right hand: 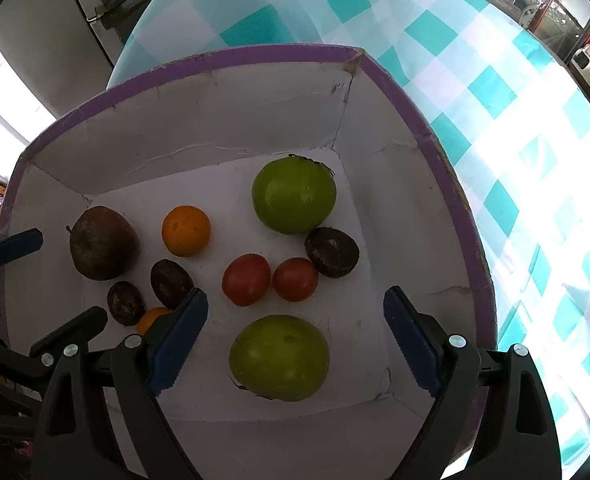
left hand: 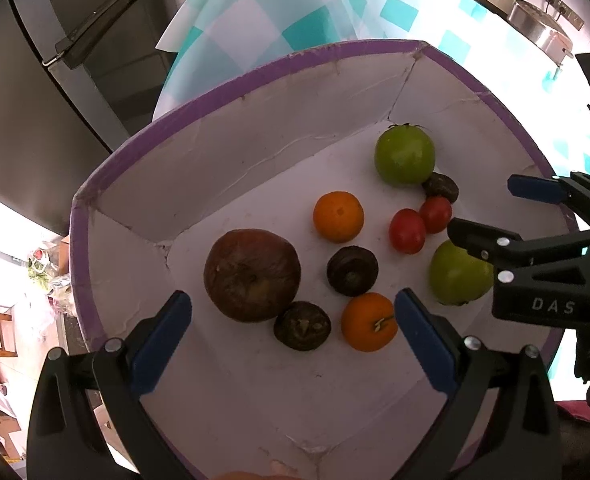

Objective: Organize fruits

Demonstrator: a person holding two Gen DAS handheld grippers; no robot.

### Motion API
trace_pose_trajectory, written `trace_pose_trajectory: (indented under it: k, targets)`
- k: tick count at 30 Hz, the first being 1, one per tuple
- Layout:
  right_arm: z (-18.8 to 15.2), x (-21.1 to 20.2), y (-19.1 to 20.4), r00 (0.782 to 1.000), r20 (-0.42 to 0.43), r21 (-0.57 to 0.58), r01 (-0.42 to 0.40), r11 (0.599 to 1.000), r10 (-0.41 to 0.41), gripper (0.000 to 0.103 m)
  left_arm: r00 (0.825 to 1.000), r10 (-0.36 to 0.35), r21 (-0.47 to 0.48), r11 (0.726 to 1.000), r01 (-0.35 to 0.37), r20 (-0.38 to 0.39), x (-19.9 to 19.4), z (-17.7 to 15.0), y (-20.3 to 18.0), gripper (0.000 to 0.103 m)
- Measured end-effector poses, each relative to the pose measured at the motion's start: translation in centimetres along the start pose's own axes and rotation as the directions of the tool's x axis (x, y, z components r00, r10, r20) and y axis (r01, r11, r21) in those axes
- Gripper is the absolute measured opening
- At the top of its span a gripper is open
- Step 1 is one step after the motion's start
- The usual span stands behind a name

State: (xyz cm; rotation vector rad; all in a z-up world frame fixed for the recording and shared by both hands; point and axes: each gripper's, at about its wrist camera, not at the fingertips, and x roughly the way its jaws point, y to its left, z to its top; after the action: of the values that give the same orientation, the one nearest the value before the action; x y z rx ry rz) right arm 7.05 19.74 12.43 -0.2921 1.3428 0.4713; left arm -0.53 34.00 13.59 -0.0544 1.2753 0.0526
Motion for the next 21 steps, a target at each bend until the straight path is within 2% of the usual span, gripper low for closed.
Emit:
trace_pose_trajectory:
  k: [21]
  targets:
    - [0.29,0.93,-0.28,1.0,-0.019,0.016,-0.011,1.0,0.011,0.087,1.0,0.009,0.012,1.0,-0.009,-0.017,0.56,-0.02,0.13,0.101]
